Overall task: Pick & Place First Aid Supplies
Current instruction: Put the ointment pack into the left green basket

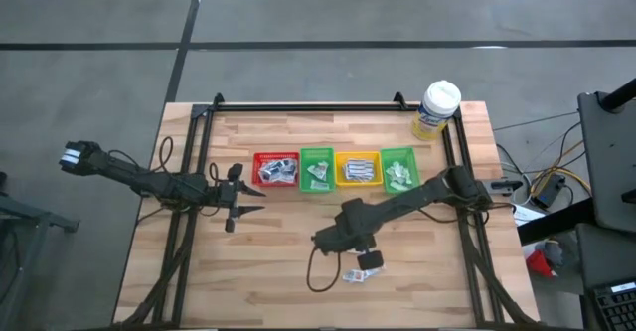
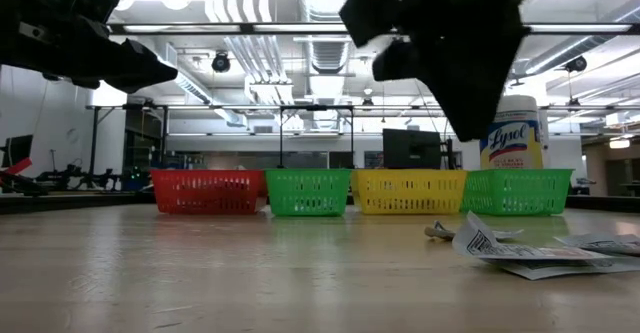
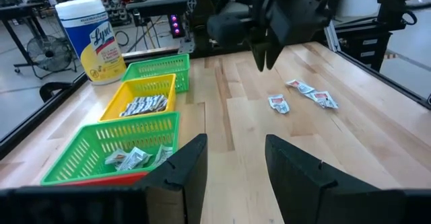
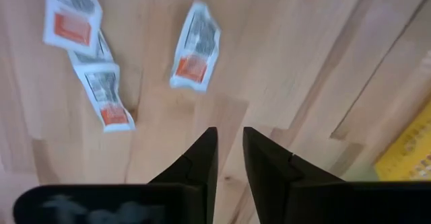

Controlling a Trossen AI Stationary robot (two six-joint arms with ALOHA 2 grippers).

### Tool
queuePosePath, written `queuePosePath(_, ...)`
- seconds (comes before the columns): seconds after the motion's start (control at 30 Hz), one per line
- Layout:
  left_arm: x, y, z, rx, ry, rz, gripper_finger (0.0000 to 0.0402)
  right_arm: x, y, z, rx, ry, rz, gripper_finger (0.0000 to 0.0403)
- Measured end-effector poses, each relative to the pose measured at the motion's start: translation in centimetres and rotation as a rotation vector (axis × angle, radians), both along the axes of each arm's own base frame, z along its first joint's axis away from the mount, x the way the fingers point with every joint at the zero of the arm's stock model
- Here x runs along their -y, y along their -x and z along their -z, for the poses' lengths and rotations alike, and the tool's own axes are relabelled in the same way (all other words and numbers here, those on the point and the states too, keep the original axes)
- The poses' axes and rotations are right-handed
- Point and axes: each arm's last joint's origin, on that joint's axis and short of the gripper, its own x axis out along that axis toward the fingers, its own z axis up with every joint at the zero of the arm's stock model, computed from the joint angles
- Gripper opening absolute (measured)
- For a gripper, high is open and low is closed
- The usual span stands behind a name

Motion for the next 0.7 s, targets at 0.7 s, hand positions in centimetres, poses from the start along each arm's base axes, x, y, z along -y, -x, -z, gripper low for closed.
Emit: queuePosePath(0.7, -0.4, 1.6, 0.8, 0.067, 0.018, 0.013, 0.0151, 0.7, 2.6, 1.5, 0.297, -0.105, 0.091, 0.0062)
